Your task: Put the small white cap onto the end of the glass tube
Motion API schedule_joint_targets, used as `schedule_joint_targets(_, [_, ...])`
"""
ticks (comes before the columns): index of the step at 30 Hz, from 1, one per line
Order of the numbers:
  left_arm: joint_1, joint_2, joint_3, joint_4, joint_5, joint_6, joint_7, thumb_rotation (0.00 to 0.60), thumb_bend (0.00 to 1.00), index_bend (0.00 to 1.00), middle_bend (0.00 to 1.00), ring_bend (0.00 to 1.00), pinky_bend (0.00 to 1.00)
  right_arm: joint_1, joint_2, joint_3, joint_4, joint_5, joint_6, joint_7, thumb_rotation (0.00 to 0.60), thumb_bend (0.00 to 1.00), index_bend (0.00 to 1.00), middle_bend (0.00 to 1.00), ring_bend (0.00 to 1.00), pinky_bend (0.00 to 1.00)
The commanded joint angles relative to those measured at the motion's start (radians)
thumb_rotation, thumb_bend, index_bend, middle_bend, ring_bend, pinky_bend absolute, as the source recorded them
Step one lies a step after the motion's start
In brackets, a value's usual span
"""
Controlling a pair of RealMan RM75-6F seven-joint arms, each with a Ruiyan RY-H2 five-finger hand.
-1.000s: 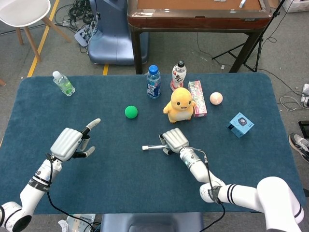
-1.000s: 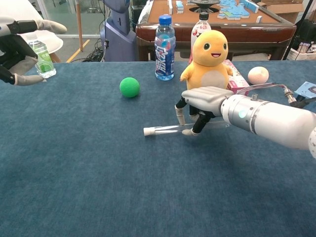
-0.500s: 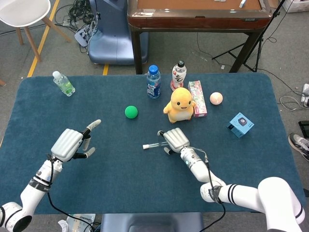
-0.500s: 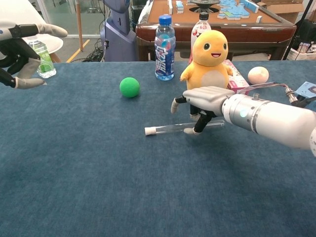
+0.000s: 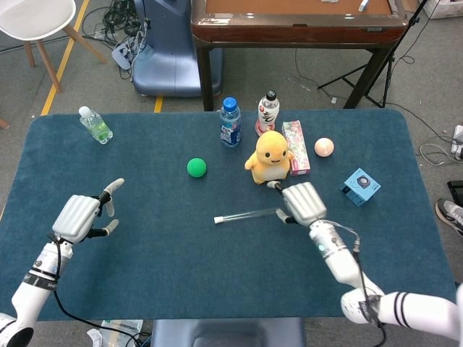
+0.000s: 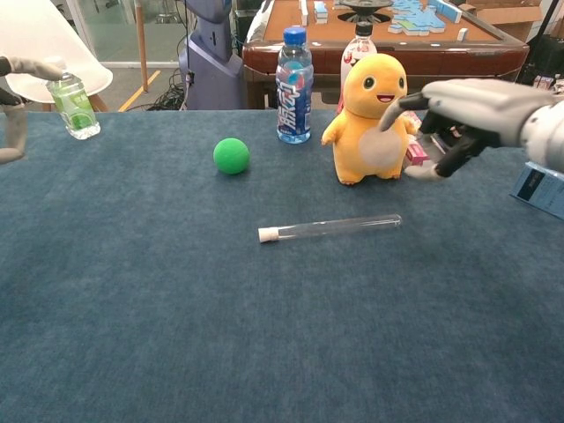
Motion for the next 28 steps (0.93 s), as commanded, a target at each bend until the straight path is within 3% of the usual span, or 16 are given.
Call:
schedule_joint_targets(1, [0.024,-0.003,0.004,0.020,-0.021,0.022,0.025,0.600,0.30,0.10,0.51,0.55,0.61,-0.110,0.104,-0.044,-0.093,-0.073,0.126,0.035,0.600,0.32,0.24,0.64,0.65,0.78])
schedule_joint_targets(8, [0.090,-0.019,0.003,0.047,-0.052,0.106,0.075,0.600,0.30,0.10,0.44,0.47,0.52,-0.255,0.214,-0.083,-0.148,-0.134,0.291,0.064,0.600,0.32,0.24,0.50,0.46,0.60])
schedule_joint_targets(18, [0.193,-0.008,0.032,0.009,-0.049,0.212,0.121,0.600,0.30,0.11,0.43,0.46,0.50,-0.383,0.249,-0.102,-0.145,-0.190,0.400,0.116,0.600,0.32,0.24,0.49,0.46,0.58])
schedule_joint_targets(28, [0.249,-0.007,0.041,-0.007,-0.023,0.260,0.112,0.600,0.30,0.11,0.43,0.46,0.49,-0.413,0.255,-0.091,-0.148,-0.214,0.367,0.125,0.600,0.32,0.24,0.49,0.46,0.58])
